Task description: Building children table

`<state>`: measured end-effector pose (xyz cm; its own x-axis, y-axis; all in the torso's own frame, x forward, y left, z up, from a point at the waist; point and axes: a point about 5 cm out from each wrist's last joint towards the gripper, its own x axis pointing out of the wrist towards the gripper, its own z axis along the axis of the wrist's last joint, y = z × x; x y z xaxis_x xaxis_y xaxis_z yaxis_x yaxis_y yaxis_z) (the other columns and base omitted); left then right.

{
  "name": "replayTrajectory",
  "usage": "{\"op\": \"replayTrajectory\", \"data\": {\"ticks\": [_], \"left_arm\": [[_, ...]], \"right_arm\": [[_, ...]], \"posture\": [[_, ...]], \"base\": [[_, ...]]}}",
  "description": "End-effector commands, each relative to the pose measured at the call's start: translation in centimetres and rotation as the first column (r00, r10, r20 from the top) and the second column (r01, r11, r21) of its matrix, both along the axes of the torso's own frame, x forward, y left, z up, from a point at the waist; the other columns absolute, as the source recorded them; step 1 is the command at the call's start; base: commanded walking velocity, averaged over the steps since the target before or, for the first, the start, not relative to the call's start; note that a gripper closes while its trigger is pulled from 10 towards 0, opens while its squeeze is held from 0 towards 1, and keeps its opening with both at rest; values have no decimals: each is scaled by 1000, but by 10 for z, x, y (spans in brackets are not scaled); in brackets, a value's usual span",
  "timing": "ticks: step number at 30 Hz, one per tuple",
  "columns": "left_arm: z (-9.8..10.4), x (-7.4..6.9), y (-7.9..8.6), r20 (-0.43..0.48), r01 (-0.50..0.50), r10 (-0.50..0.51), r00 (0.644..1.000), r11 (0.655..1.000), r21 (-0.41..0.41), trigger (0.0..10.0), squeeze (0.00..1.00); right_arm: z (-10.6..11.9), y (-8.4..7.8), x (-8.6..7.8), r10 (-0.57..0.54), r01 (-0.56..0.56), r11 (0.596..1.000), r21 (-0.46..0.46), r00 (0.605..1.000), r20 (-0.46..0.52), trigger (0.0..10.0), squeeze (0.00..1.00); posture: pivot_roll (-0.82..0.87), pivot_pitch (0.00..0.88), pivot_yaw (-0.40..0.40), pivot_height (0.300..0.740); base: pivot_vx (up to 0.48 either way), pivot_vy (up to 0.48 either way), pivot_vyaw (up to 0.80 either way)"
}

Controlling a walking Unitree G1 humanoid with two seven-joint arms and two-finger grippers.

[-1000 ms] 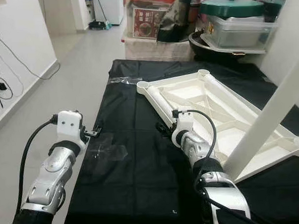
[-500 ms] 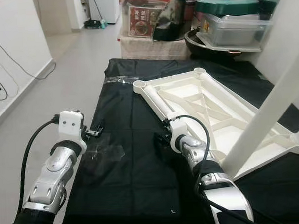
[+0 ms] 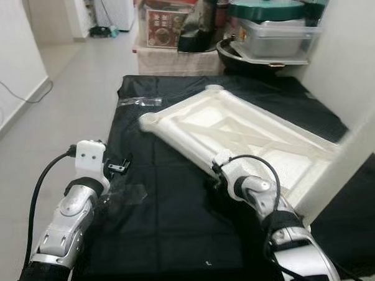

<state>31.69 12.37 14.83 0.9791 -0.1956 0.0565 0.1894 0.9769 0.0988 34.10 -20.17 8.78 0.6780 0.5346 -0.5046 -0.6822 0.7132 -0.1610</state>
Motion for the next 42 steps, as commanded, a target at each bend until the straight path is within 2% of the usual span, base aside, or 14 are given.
{"op": "replayTrajectory", "data": {"ticks": [1,2,5,6,8,11,14,17,26,30,36,40,41,42], "left_arm": [[-3,-1,-2,-1,5,-5,1000,1000,14,10000,0],[-3,-1,-2,-1,5,-5,1000,1000,14,10000,0],[-4,-1,-4,-2,12,-12,1000,1000,13,10000,0],[-4,-1,-4,-2,12,-12,1000,1000,13,10000,0],[-4,-1,-6,-2,18,-18,1000,1000,12,10000,0],[-4,0,-6,-2,18,-18,1000,1000,12,10000,0],[-4,1,-3,1,12,-12,1000,1000,12,10000,0],[-4,1,-3,3,9,-9,1000,1000,11,10000,0],[-5,0,-1,5,0,-1,1000,1000,12,10000,0],[-5,-1,-1,4,-1,1,1000,1000,12,10000,0],[-5,0,-1,3,8,-8,1000,1000,19,10000,0],[-5,2,-2,5,14,-15,1000,1000,24,10000,0],[-5,2,-2,5,14,-15,1000,1000,24,10000,0],[-5,1,-3,4,18,-18,1000,1000,25,10000,0]], "right_arm": [[-16,23,-20,279,-281,960,-11,957,-79,0,0],[-16,23,-20,279,-281,960,-11,957,-79,0,0],[-14,22,-51,505,-504,863,36,859,-88,0,0],[-14,22,-51,505,-504,863,36,859,-88,0,0],[-18,8,-66,576,-582,813,-7,806,-137,0,0],[-19,-3,-67,571,-584,811,-43,805,-161,0,0],[-16,-39,-62,537,-576,791,-207,815,-217,0,0],[-7,-62,-62,499,-555,802,-222,826,-263,0,0],[14,-92,-66,477,-560,793,-242,816,-325,0,0],[15,-98,-69,483,-573,781,-247,806,-343,0,0],[18,-96,-77,582,-675,704,-222,727,-365,0,0],[23,-84,-83,697,-770,606,-202,636,-332,0,0],[23,-84,-83,697,-770,606,-202,636,-332,0,0],[22,-81,-89,736,-810,546,-212,585,-341,0,0]], "posture": [[107,0,-97,740],[107,0,-97,740],[94,0,-92,740],[94,0,-92,740],[90,0,-92,740],[89,0,-93,740],[88,0,-96,740],[91,0,-100,740],[94,0,-112,740],[97,0,-110,740],[86,0,-91,740],[79,0,-84,740],[79,0,-84,740],[76,0,-82,740]], "base": [[0,0,0],[0,0,0],[0,0,0],[0,0,0],[0,0,0],[0,0,0],[0,0,0],[0,0,0],[0,0,0],[0,0,0],[0,0,0],[0,0,0],[0,0,0],[0,0,0]]}}
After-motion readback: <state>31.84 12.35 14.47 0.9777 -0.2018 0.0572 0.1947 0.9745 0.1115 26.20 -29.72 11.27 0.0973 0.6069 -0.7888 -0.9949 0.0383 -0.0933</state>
